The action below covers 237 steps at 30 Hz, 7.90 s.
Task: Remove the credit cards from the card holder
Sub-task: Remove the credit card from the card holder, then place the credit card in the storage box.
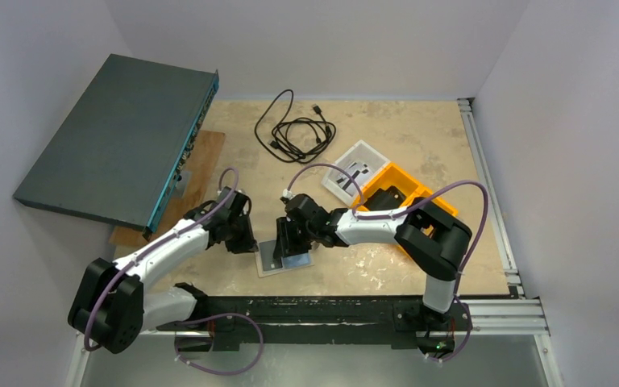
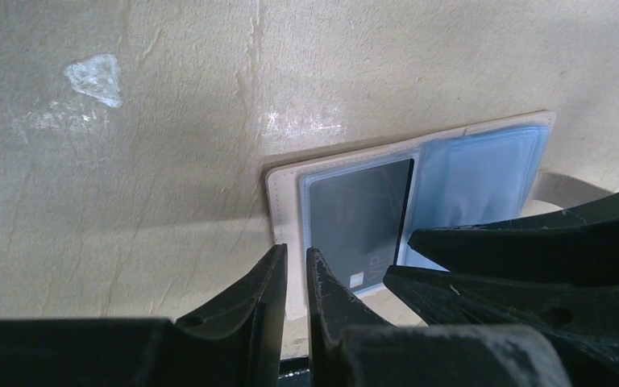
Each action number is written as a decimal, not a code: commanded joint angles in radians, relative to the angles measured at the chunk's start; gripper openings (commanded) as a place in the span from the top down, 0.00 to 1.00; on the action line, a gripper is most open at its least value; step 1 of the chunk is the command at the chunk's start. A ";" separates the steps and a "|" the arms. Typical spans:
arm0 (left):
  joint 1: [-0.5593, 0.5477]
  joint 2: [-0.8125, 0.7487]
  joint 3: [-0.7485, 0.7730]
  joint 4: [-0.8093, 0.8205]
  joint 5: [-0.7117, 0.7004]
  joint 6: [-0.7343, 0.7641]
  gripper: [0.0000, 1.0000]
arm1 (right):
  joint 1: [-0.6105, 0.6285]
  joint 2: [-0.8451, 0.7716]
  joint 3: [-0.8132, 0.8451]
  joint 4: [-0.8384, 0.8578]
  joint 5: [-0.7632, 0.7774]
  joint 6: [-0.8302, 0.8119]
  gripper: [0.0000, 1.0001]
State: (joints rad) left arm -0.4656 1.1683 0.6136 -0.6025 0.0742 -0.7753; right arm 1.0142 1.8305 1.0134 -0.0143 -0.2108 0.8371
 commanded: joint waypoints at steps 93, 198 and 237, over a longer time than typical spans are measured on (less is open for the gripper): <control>-0.093 0.221 -0.055 0.155 -0.005 -0.084 1.00 | -0.192 0.097 -0.377 0.847 -0.361 0.364 0.99; -0.085 -0.045 0.203 -0.115 -0.013 0.073 0.35 | -0.747 -0.688 -0.218 -0.402 0.423 -0.036 1.00; -0.085 -0.082 0.135 -0.110 -0.018 0.053 0.35 | -0.747 -0.431 -0.130 -0.269 0.345 -0.061 0.62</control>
State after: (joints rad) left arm -0.5457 1.1156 0.7597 -0.7208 0.0711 -0.7212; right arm 0.2680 1.4059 0.8524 -0.3470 0.1875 0.7837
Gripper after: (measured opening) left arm 0.650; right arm 0.373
